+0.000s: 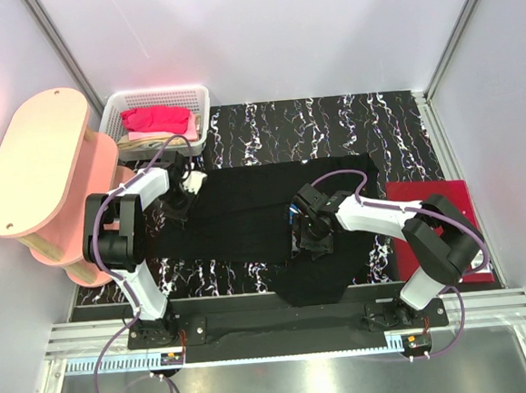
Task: Fold and stack the t-shirts
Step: Fold the tshirt
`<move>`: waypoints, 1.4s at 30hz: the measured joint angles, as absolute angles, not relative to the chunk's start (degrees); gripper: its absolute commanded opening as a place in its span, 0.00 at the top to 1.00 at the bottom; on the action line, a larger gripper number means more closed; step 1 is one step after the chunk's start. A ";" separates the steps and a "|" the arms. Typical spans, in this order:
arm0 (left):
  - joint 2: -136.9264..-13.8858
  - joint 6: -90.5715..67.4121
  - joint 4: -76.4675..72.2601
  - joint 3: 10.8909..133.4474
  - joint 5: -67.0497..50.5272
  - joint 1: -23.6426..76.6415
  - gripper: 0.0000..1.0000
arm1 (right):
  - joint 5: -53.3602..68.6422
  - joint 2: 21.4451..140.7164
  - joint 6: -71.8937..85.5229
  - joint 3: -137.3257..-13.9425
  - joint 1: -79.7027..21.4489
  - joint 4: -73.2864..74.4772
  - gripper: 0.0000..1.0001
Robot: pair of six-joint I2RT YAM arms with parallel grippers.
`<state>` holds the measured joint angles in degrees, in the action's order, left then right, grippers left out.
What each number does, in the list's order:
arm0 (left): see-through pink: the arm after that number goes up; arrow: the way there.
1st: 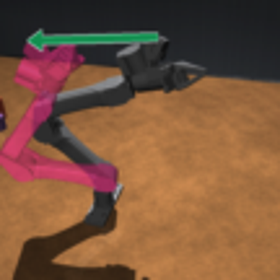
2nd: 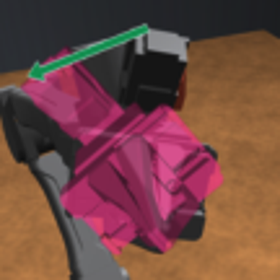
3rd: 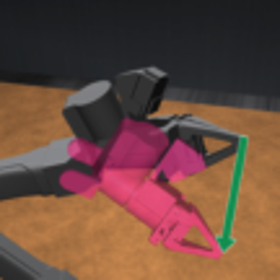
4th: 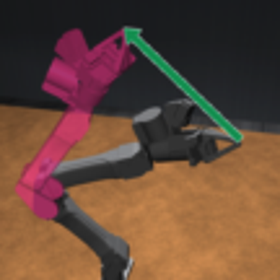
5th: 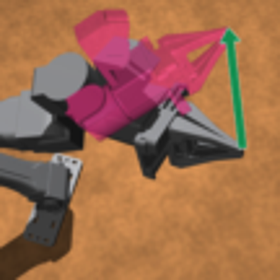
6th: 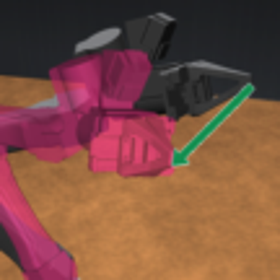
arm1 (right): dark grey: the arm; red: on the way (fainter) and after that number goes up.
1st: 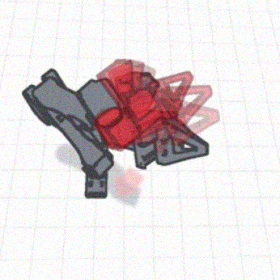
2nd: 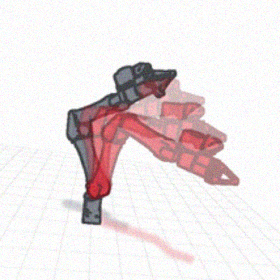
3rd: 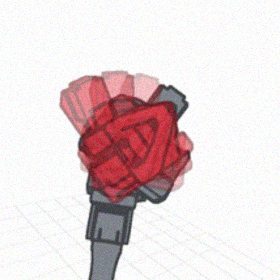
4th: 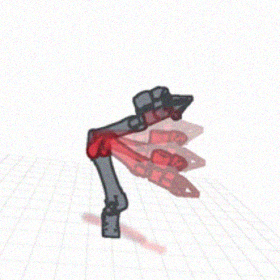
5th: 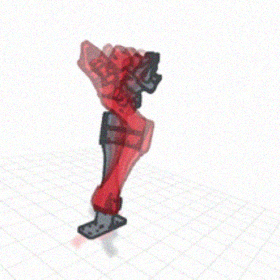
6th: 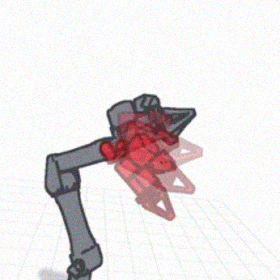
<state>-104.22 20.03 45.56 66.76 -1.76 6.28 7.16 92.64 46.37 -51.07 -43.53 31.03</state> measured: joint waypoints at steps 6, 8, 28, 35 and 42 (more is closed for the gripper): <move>-104.22 20.10 45.58 66.78 -1.39 6.28 0.79 | 7.20 92.64 46.37 -50.98 -43.53 30.92 0.34; -104.22 20.12 45.58 66.78 -1.32 6.28 0.69 | 7.20 92.64 46.37 -50.98 -43.53 30.89 0.34; -103.88 19.57 45.89 70.06 -1.06 6.28 0.57 | 8.12 91.94 46.78 -49.71 -43.51 29.45 0.36; -106.06 19.00 45.39 71.37 -0.95 6.28 0.75 | 8.73 91.72 46.98 -49.30 -43.51 28.91 0.37; -106.59 19.62 45.08 71.37 0.49 6.28 0.82 | 8.73 91.11 47.00 -48.56 -43.51 28.14 0.38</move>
